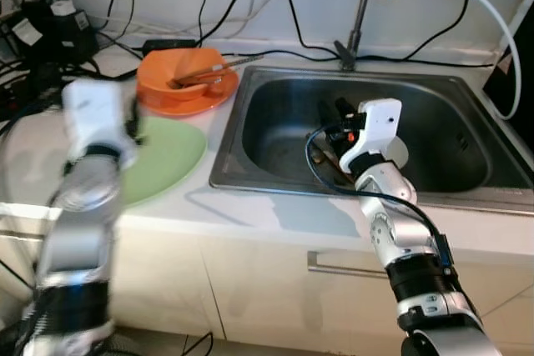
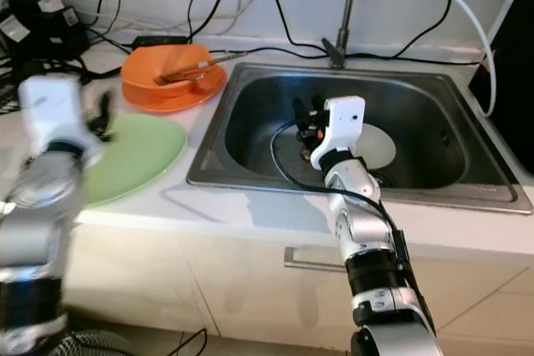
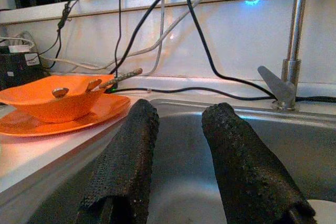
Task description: Kitchen organization
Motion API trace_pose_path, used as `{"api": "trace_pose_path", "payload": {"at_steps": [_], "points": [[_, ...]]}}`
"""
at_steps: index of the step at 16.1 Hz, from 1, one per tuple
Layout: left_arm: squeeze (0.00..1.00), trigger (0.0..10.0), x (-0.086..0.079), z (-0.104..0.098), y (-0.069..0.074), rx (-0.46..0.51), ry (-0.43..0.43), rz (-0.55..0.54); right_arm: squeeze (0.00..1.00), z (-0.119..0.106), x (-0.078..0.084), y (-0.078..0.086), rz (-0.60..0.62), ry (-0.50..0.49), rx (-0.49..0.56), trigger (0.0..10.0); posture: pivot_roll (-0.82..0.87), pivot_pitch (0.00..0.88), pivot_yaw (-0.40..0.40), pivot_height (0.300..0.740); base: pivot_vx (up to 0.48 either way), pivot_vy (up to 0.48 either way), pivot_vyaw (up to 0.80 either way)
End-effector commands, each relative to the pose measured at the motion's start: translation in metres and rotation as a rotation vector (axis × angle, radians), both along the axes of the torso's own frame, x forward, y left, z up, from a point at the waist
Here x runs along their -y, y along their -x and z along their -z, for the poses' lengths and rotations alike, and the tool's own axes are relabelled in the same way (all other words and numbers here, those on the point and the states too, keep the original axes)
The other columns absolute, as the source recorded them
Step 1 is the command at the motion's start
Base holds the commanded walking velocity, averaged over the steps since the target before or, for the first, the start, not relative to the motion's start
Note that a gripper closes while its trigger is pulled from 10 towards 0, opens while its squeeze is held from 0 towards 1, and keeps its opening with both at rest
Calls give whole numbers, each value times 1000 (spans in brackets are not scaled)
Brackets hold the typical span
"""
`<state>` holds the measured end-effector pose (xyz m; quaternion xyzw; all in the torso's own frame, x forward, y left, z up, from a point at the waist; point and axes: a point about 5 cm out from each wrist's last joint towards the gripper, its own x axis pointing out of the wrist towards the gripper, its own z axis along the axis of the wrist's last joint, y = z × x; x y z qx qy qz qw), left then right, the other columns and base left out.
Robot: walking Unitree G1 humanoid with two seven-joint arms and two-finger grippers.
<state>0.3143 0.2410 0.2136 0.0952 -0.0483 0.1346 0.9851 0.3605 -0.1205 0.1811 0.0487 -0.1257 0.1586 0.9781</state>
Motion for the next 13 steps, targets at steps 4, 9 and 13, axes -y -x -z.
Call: {"api": "trace_pose_path", "payload": {"at_steps": [4, 9, 13], "points": [[0, 10000, -28, 18, 21, -113, 33, -217, 0, 4, -1, 2, -10, 15, -15, 10000, 125, 40, 16, 740, 0, 0, 0], [0, 10000, -33, 28, 35, -171, 77, -317, 0, 5, 1, 2, -10, 19, -19, 10000, 126, 46, 14, 740, 0, 0, 0], [0, 10000, -25, 34, 45, -192, 154, -356, 0, 6, -1, 2, -15, 19, -21, 10000, 129, 52, 16, 740, 0, 0, 0]]}}
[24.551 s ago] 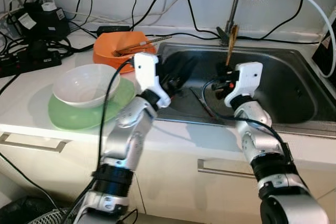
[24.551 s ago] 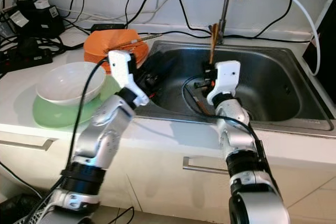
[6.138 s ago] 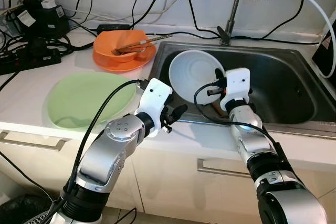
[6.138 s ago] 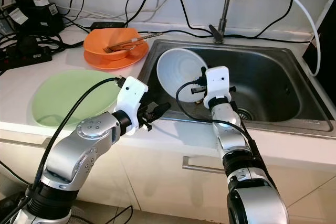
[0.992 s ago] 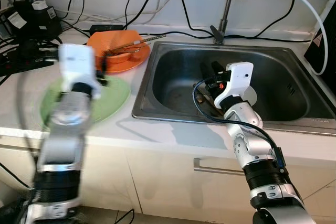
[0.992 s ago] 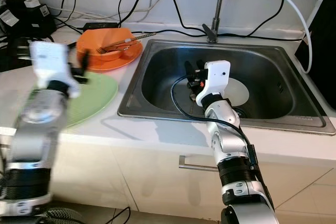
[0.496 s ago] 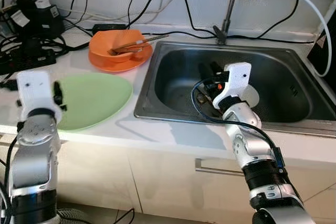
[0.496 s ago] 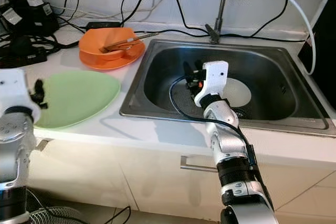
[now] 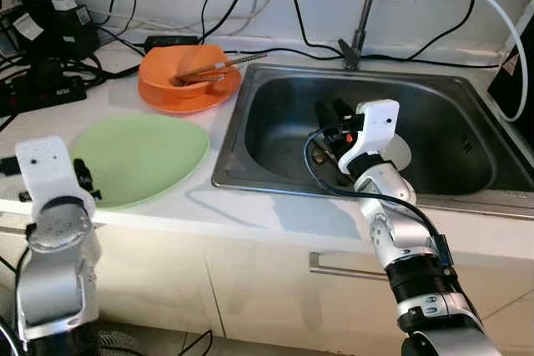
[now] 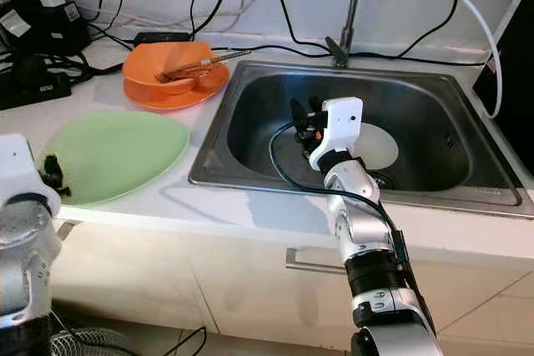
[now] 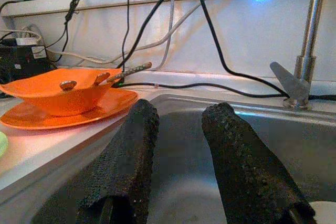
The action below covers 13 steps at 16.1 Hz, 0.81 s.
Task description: Kitchen organization
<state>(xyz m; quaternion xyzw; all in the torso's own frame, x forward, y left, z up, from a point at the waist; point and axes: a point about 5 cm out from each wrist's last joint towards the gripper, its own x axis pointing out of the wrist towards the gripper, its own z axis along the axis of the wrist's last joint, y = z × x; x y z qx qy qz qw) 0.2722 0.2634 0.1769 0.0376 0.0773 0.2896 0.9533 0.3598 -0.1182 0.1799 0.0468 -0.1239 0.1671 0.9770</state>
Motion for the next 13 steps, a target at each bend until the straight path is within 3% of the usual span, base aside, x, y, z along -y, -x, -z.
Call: {"api": "trace_pose_path", "payload": {"at_steps": [1, 6, 9, 13], "points": [[0, 10000, 1, -1, 7, 7, 14, -31, 0, 5, 2, 2, 1, 11, -19, 10000, 129, 54, 18, 740, 0, 0, 0], [0, 10000, 14, 7, 10, 5, 102, -27, 0, 6, 1, 2, -1, 11, -22, 10000, 134, 58, 18, 740, 0, 0, 0], [0, 10000, 23, 13, 7, 11, 199, -16, 0, 6, 1, 2, -1, 11, -20, 10000, 133, 58, 19, 740, 0, 0, 0], [0, 10000, 36, 19, 2, 60, 394, 38, 0, 5, 1, 2, 1, 17, -16, 10000, 133, 58, 19, 740, 0, 0, 0]]}}
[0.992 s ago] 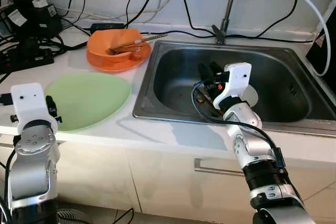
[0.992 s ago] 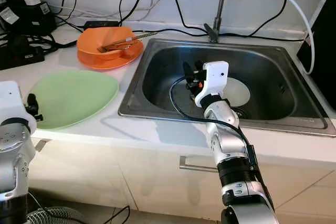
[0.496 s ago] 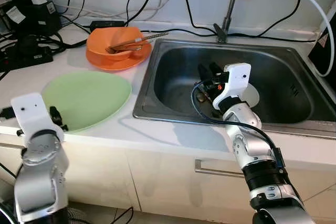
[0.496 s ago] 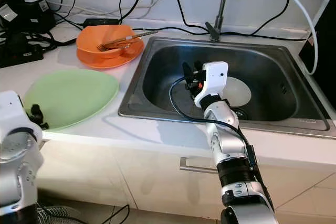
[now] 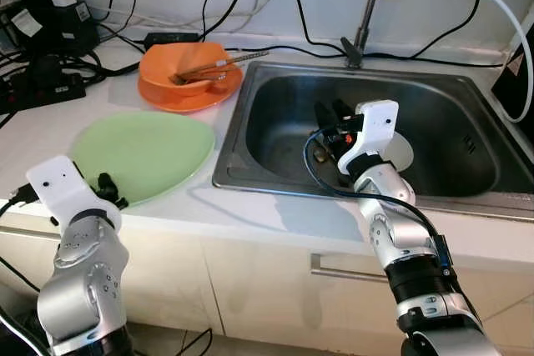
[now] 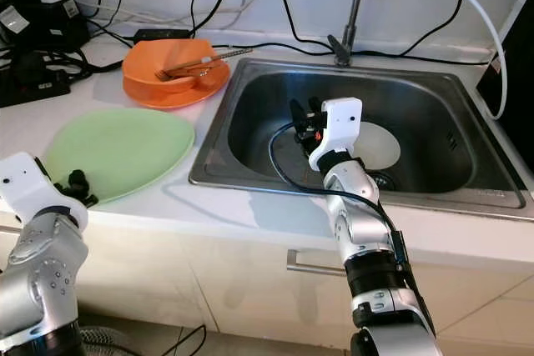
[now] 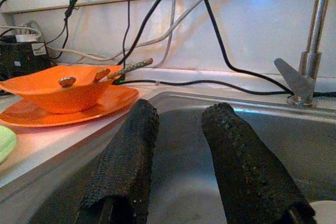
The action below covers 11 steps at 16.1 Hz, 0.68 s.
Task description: Kitchen organization
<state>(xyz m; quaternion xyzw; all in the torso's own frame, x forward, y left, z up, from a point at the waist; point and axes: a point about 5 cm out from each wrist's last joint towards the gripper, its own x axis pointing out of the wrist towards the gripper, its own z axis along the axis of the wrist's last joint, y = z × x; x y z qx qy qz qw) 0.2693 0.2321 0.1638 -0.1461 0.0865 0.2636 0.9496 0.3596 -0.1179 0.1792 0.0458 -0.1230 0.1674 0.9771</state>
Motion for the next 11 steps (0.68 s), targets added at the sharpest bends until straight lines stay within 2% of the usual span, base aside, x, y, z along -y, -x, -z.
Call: {"api": "trace_pose_path", "payload": {"at_steps": [1, 3, 6, 7, 9, 11], "points": [[0, 10000, 8, 7, -3, -17, 74, 65, 0, 5, 1, 2, 2, 18, -14, 10000, 128, 52, 24, 740, 0, 0, 0], [0, 10000, 8, 15, -4, -16, 119, 105, 0, 5, 0, 2, 2, 21, -11, 10000, 128, 52, 24, 740, 0, 0, 0], [0, 10000, 14, 28, -2, 21, 282, 165, 0, 5, 0, 2, 2, 25, -8, 10000, 130, 51, 25, 740, 0, 0, 0], [0, 10000, 20, 35, -1, 48, 386, 209, 0, 5, 0, 2, 3, 26, -7, 10000, 130, 51, 25, 740, 0, 0, 0], [0, 10000, 30, 48, 2, 65, 531, 279, 0, 4, 0, 2, 3, 29, -4, 10000, 130, 51, 25, 740, 0, 0, 0], [0, 10000, 35, 50, 4, 86, 583, 333, 0, 4, 0, 2, 5, 30, -2, 10000, 125, 55, 25, 740, 0, 0, 0]]}}
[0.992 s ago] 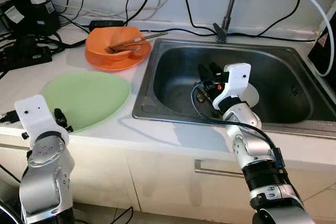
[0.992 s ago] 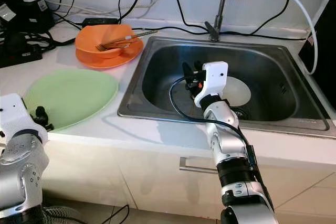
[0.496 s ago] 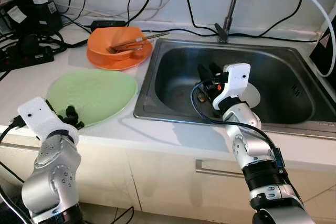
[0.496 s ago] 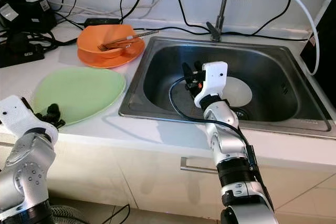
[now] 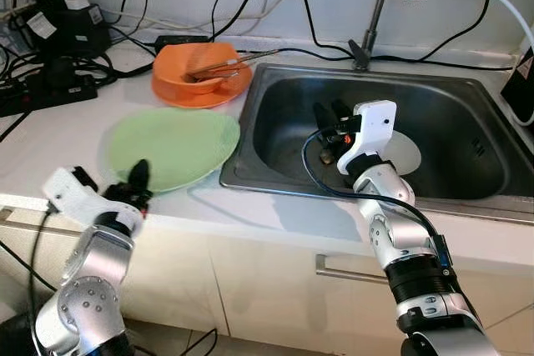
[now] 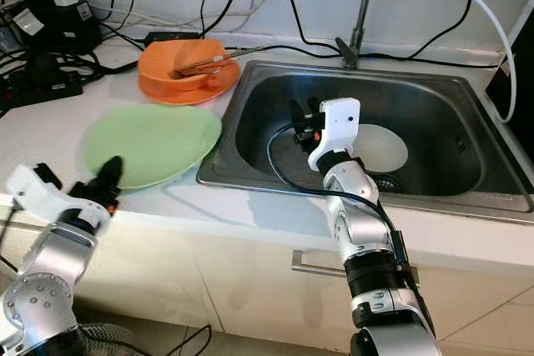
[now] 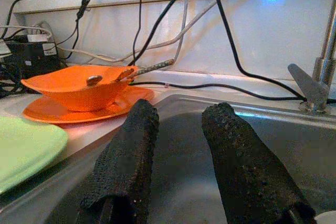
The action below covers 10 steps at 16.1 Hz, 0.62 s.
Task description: Kitchen organization
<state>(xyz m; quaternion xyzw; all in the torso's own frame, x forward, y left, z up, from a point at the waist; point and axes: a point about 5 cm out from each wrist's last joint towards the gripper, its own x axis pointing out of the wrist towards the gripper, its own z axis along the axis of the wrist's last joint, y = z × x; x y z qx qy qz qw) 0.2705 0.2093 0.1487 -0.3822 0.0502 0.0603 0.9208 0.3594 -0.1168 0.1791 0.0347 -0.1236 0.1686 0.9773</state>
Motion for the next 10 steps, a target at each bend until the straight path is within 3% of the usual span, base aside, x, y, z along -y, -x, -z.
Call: {"api": "trace_pose_path", "payload": {"at_steps": [1, 10], "points": [[0, 10000, 14, 40, 8, -152, 107, 107, 0, 4, 1, 2, 5, 9, -8, 10000, 126, 61, 24, 740, 0, 0, 0], [0, 10000, 24, 47, 8, -156, 101, 186, 0, 4, 1, 1, 8, 10, -5, 10000, 123, 59, 23, 740, 0, 0, 0]]}}
